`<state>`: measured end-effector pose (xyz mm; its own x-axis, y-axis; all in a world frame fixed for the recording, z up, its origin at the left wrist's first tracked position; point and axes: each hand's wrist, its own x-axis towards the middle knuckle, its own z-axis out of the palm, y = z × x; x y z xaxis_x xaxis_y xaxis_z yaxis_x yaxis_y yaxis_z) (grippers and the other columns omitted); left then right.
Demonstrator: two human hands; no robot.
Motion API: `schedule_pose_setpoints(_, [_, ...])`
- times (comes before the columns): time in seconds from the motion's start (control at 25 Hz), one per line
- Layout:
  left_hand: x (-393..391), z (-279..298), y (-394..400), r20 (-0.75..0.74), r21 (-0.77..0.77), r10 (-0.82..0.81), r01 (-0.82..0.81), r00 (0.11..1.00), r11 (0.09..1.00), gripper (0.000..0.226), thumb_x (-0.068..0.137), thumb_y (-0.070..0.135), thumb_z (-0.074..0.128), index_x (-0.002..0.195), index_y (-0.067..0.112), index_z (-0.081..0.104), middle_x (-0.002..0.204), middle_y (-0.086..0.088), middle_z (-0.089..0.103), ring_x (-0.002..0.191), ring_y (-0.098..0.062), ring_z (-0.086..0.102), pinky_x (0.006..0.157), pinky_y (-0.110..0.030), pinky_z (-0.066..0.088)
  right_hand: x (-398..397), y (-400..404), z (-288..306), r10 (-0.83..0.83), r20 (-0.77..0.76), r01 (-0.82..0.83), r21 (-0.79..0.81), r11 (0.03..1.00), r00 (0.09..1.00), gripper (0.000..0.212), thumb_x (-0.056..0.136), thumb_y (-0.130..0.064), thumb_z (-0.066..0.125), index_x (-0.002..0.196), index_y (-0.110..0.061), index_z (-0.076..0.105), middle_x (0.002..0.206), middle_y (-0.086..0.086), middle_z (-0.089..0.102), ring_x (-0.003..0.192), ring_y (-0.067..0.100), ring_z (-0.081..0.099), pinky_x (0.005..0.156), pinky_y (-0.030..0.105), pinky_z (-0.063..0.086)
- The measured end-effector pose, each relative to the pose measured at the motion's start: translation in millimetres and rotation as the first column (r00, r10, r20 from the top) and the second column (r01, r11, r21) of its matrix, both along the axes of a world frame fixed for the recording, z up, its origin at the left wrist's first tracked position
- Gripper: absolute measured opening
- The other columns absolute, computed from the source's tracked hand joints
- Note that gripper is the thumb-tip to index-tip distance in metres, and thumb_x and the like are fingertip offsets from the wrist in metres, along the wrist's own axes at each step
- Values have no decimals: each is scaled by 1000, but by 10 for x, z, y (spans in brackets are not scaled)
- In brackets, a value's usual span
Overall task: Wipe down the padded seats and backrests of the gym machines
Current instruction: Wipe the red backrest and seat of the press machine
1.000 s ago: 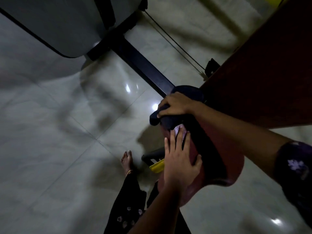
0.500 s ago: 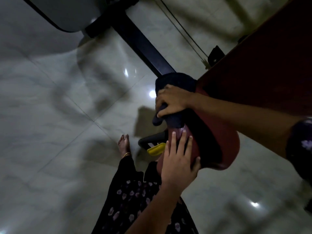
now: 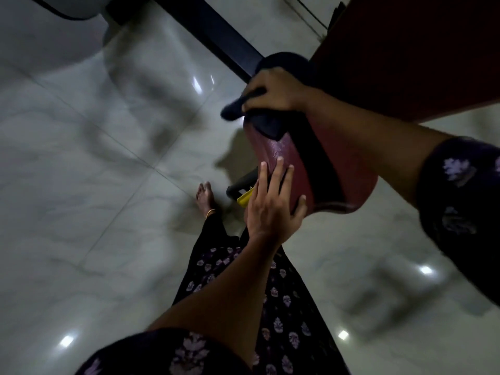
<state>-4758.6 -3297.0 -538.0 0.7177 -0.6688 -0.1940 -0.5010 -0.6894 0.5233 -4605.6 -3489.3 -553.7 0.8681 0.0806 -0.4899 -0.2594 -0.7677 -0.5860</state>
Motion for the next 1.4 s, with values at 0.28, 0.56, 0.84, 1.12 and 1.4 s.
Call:
schedule_pose_setpoints(0.28, [-15, 12, 18, 114, 49, -20, 14, 993, 999, 60, 83, 43, 44, 132, 11, 55, 143, -9, 47, 132, -36, 42, 98, -41, 42, -265, 352, 17, 415, 75, -383, -268, 884, 907, 52, 76, -58, 44, 111, -28, 66, 118, -4, 62, 118, 21, 46, 101, 42, 24])
schedule_pose_setpoints(0.56, [-13, 27, 52, 157, 105, -60, 43, 986, 994, 64, 84, 52, 44, 134, 15, 53, 144, -8, 46, 131, -35, 43, 86, -43, 49, -400, -437, -214, -342, 11, 342, -39, 939, 940, 68, 82, -66, 48, 133, -22, 50, 133, 8, 53, 124, 27, 48, 102, 39, 39])
schedule_pose_setpoints(0.84, [-18, -41, 49, 106, 69, -41, 34, 994, 997, 62, 84, 47, 45, 136, 13, 50, 147, -10, 42, 136, -35, 37, 93, -40, 49, -970, -550, -233, -422, 110, 426, -18, 905, 900, 61, 92, -54, 49, 145, -27, 35, 146, 5, 39, 133, 26, 33, 105, 34, 27])
schedule_pose_setpoints(1.12, [20, -12, -3, 87, 50, -29, 25, 996, 998, 60, 81, 39, 41, 132, 11, 54, 145, -10, 45, 133, -36, 41, 92, -44, 51, -1778, -413, -189, -547, 233, 584, -141, 799, 804, 54, 94, -49, 49, 142, -26, 42, 142, 6, 43, 132, 26, 35, 107, 36, 27])
schedule_pose_setpoints(1.4, [-30, -8, 25, -10, 37, -68, 69, 998, 997, 63, 87, 44, 28, 141, 16, 44, 153, -4, 31, 142, -34, 23, 102, -46, 39, -2342, 414, -114, -872, 237, 842, -456, 290, 428, 55, 95, -55, 40, 142, -28, 41, 135, 16, 40, 124, 32, 36, 93, 42, 31])
